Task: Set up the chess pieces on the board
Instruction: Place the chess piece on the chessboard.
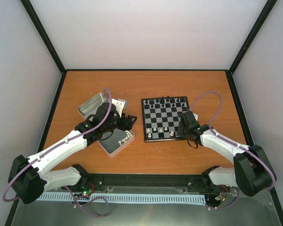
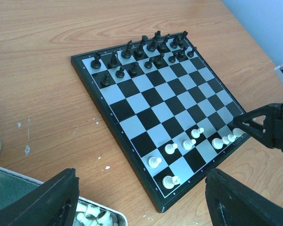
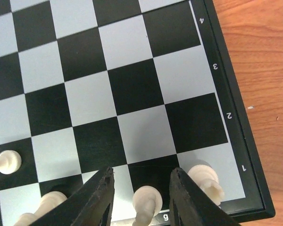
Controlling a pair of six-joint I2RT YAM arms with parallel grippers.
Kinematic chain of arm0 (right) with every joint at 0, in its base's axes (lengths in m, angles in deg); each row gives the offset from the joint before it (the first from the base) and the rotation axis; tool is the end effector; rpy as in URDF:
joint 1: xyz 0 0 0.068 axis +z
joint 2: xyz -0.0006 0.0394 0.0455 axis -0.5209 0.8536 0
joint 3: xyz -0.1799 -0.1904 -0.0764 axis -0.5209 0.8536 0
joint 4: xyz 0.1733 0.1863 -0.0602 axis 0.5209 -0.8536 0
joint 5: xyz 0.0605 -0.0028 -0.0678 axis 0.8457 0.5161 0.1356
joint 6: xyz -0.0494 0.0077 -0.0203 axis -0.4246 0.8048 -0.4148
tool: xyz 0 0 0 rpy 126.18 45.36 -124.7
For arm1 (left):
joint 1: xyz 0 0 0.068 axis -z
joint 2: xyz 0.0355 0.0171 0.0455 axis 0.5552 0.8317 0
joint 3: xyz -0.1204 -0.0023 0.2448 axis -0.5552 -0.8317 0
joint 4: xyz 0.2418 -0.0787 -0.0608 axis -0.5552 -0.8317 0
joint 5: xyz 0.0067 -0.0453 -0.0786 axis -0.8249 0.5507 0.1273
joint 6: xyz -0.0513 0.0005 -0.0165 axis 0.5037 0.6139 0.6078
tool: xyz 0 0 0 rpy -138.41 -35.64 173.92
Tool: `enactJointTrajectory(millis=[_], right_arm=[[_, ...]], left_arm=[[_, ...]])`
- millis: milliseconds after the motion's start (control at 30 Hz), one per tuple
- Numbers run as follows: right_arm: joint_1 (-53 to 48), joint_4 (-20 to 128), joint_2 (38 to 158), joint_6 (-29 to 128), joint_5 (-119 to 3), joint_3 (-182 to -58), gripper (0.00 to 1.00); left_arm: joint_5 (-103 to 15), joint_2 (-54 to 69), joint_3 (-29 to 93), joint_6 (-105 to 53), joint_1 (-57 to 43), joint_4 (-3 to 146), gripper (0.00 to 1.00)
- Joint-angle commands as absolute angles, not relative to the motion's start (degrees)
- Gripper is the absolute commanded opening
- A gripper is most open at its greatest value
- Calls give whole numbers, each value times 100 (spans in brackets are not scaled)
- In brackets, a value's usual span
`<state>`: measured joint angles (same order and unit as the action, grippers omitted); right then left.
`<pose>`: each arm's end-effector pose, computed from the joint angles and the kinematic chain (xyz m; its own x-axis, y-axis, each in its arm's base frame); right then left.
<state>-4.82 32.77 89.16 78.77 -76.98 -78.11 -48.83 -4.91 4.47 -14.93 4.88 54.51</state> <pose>0.2022 0.0930 0.1643 -0.8347 0.2244 -0.5029 0.1742 0.9739 0.1455 0.1890 -0.1535 0.2685 -0.6550 0.0229 -0.7553 0.4400 0.8242 -0.3566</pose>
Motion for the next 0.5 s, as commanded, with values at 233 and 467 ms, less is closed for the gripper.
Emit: enactJointTrajectory(millis=[233, 467], right_arm=[[-548, 2625, 8197, 7964, -7735, -8222, 36], [-546, 2385, 8133, 8079, -7694, -8206, 35]], left_arm=[[-5681, -449, 434, -990, 468, 4980, 77], [-5918, -284, 199, -573, 468, 4788, 82]])
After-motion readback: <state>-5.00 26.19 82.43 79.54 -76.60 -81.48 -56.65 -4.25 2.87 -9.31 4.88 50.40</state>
